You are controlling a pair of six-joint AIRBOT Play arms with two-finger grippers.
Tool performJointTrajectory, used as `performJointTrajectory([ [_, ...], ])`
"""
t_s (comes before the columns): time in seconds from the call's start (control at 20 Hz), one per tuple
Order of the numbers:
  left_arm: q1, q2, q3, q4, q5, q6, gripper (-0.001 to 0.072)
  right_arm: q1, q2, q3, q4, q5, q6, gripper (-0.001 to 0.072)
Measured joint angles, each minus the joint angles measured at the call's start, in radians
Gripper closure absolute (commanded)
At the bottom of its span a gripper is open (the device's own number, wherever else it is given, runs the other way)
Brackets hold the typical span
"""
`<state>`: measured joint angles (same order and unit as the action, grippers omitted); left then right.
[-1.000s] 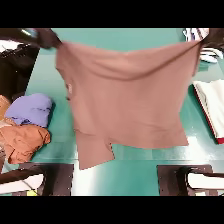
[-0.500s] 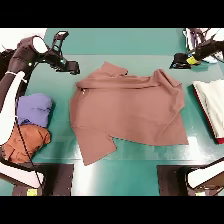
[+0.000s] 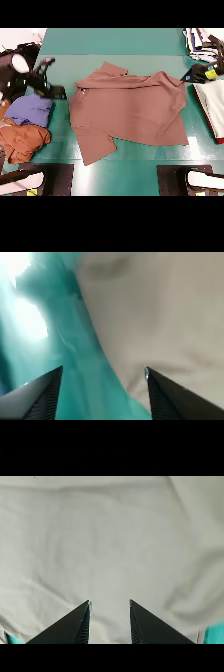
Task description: Fold the shirts.
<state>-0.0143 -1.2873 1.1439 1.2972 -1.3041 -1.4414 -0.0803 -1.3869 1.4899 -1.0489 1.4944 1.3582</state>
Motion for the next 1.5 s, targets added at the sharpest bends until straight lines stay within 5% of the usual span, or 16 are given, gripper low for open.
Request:
performJointTrajectory([
  [0.3,0.007,0.204,-0.433,-0.163,0.168,-0.032,0.0105,-0.027,0.186,-0.222,0.010,-0.045,-0.008,0.0422],
  [0.7,-0.015,0.234,-0.575,-0.344,0.328,0.008,0.0106,-0.031,0.267,-0.288,0.010,-0.047,-0.010,0.0422],
  [0.75,-0.031,0.233,-0.579,-0.352,0.335,0.013,0.0169,-0.031,0.269,-0.289,0.010,-0.046,-0.010,0.0422],
  [0.8,-0.047,0.233,-0.581,-0.356,0.344,0.015,0.0457,-0.033,0.270,-0.291,0.010,-0.040,-0.010,0.0422],
  [0.85,-0.064,0.231,-0.584,-0.356,0.351,0.019,0.0653,-0.036,0.272,-0.291,0.010,-0.034,-0.010,0.0422],
  [1.15,-0.097,0.232,-0.553,-0.364,0.369,0.026,0.0686,-0.155,0.292,-0.359,-0.027,0.013,-0.010,0.0414],
  [1.25,-0.099,0.236,-0.523,-0.364,0.367,0.026,0.0686,-0.222,0.314,-0.444,-0.095,0.019,-0.010,0.0254],
  [1.5,-0.102,0.243,-0.471,-0.363,0.369,0.035,0.0685,-0.433,0.331,-0.707,-0.205,0.022,-0.009,0.0269],
])
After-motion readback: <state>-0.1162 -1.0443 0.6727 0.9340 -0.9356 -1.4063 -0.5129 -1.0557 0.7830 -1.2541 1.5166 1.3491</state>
